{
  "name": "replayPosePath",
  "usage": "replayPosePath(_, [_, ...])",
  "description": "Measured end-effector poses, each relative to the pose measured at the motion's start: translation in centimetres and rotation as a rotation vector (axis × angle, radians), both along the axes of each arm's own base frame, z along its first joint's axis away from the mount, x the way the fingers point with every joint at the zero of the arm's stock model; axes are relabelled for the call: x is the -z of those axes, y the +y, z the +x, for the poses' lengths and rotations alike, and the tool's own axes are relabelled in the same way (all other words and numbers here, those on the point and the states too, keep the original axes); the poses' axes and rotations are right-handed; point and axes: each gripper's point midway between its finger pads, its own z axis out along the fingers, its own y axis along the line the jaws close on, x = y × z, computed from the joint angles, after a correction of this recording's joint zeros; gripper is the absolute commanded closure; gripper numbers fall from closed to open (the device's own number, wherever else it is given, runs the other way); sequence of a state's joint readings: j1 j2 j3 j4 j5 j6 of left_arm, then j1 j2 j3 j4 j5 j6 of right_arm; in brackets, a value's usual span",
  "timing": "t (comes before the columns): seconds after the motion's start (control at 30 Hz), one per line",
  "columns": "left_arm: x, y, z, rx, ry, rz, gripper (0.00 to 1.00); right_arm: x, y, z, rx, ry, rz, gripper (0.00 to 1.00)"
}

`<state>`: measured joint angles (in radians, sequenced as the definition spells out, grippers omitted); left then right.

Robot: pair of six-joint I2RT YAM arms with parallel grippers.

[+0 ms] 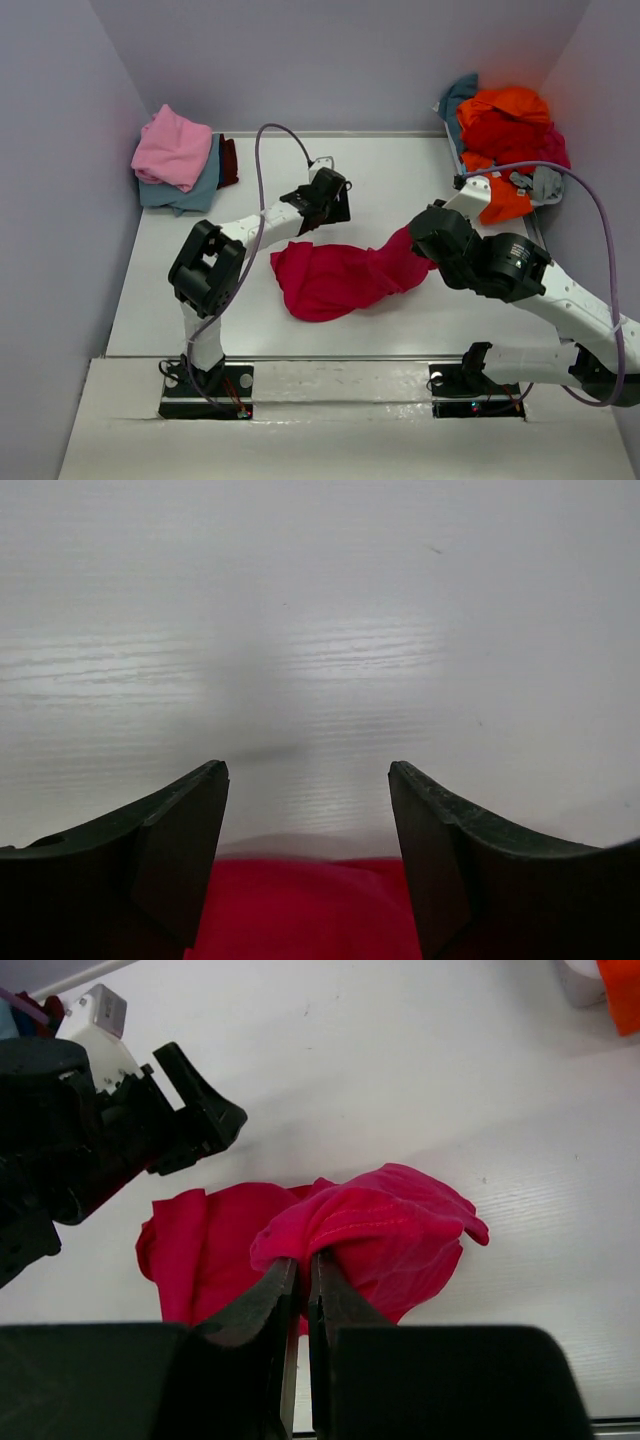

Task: Fold and stack the t-shirts
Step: Flatten out the tshirt

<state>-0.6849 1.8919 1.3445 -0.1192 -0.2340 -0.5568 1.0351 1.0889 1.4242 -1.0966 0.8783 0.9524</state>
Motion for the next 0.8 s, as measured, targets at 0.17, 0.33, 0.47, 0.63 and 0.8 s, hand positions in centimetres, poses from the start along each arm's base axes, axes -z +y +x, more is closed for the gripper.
replayPosePath(0.17, [-0.2, -0.8, 0.0, 0.029, -0.001, -0.025, 0.25, 0.0, 0.0, 0.0, 0.002, 0.000, 0.005, 0.93])
replayPosePath(0.33, [4.4, 0.7, -3.2, 0.060, 0.108, 0.017, 0.31, 0.2, 0.3, 0.1, 0.001, 0.005, -0.003, 0.93])
replayPosePath(0.47, [5.6, 0.4, -5.1, 0.095, 0.140, 0.020, 0.31, 0.5, 0.6, 0.3, -0.002, 0.013, -0.015, 0.93])
replayPosePath(0.63, [5.7, -1.3, -7.3, 0.157, 0.139, 0.009, 0.43, 0.9, 0.9, 0.4, -0.009, 0.021, -0.030, 0.93])
replayPosePath(0.8, [5.9, -1.8, -9.4, 0.183, 0.155, 0.006, 0.72, 1.0, 1.1, 0.5, -0.012, 0.024, -0.031, 0.93])
